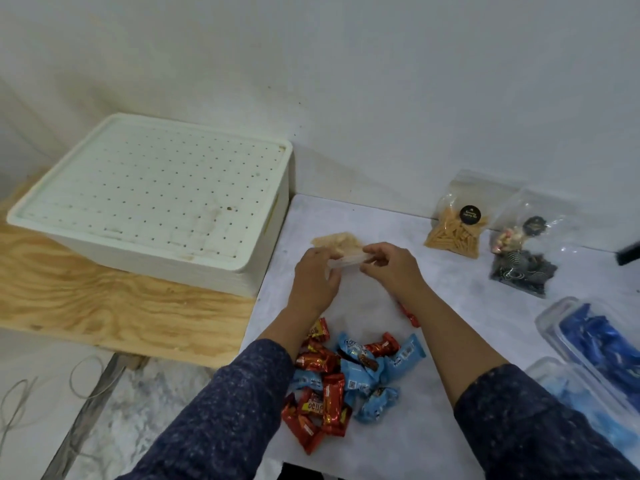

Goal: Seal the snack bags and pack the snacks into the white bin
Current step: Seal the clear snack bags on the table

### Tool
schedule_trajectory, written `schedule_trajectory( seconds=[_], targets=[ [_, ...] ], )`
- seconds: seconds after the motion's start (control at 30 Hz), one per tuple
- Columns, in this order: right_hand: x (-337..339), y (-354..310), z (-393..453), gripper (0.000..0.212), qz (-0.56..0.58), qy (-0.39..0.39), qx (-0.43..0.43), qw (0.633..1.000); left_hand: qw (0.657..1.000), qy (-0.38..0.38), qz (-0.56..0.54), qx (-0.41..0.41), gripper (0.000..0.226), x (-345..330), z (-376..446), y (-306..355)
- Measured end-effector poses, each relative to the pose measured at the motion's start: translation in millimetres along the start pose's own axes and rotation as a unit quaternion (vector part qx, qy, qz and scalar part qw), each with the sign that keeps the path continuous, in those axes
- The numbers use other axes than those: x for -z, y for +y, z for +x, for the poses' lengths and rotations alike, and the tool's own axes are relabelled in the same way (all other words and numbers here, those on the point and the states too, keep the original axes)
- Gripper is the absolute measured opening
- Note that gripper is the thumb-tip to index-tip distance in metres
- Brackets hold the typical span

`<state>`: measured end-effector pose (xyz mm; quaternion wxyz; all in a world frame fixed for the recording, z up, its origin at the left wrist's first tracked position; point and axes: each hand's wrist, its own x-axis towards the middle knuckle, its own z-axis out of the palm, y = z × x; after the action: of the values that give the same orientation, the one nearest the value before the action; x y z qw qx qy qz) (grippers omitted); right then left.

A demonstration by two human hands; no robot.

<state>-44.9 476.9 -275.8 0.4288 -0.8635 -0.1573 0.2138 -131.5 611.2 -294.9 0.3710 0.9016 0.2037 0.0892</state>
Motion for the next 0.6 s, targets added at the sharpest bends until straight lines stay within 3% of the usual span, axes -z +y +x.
schedule_trajectory(
  seconds=[0.17,0.4,0.5,0.6],
  targets=[
    [15.5,-47.3,-23.8,0.010,0.091,0.094,0.008,0.991,0.995,0.048,-0.076,-0.029,0.028,44.0,6.3,28.2],
    [55.0,-99.5,-65.4,0.001,0.120,0.197,0.077,0.970,0.968,0.107,-0.224,-0.039,0.007,94.1,-1.6,79.5],
    [69.7,-115.6,-79.9,0.011,0.173,0.222,0.095,0.955,0.944,0.122,-0.305,-0.037,0.006,105.5,-7.6,100.6],
    [87.8,-126.7,-90.8,0.011,0.246,0.196,0.094,0.945,0.903,0.137,-0.406,-0.021,0.013,110.6,-12.0,121.8]
  ],
)
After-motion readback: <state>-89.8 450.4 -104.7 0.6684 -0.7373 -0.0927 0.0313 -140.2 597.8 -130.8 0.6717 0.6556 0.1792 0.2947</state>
